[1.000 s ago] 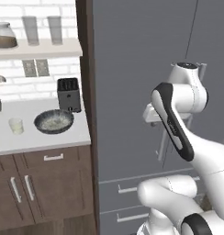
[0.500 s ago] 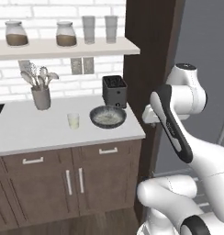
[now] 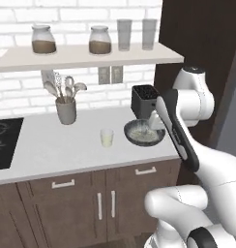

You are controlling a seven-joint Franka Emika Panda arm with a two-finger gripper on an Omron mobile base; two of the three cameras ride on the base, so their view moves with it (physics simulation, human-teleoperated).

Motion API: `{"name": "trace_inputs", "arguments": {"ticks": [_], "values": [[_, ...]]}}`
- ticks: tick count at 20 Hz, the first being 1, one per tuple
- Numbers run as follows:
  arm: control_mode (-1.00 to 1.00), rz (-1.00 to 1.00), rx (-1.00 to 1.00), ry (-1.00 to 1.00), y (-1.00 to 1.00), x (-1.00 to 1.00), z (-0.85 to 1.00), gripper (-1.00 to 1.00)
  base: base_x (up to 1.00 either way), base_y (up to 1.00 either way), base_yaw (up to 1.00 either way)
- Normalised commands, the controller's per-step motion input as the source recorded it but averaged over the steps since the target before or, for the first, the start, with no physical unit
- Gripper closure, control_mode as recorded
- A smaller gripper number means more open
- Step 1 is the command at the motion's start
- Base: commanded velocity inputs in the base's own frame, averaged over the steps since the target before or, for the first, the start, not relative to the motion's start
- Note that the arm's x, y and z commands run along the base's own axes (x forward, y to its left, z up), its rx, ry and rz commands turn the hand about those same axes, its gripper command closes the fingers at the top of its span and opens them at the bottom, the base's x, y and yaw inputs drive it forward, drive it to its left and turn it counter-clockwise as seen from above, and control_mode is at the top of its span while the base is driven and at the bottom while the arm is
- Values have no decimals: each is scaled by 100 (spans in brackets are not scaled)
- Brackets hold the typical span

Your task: Grab a lemon wedge from the fridge and one ice cube from the ice bowl, and put them in the glass of lemonade.

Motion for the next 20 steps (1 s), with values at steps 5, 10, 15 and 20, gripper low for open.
{"name": "trace_inputs", "arguments": {"ticks": [5,10,15,20], "values": [[100,0,0,0,0,0,0,-100,80,10,-5],[100,0,0,0,0,0,0,-100,48,12,-17],[100,0,0,0,0,0,0,-100,22,16,-23],[-100,-8,0,17,26,41,-50,-100,23,17,-7]]}}
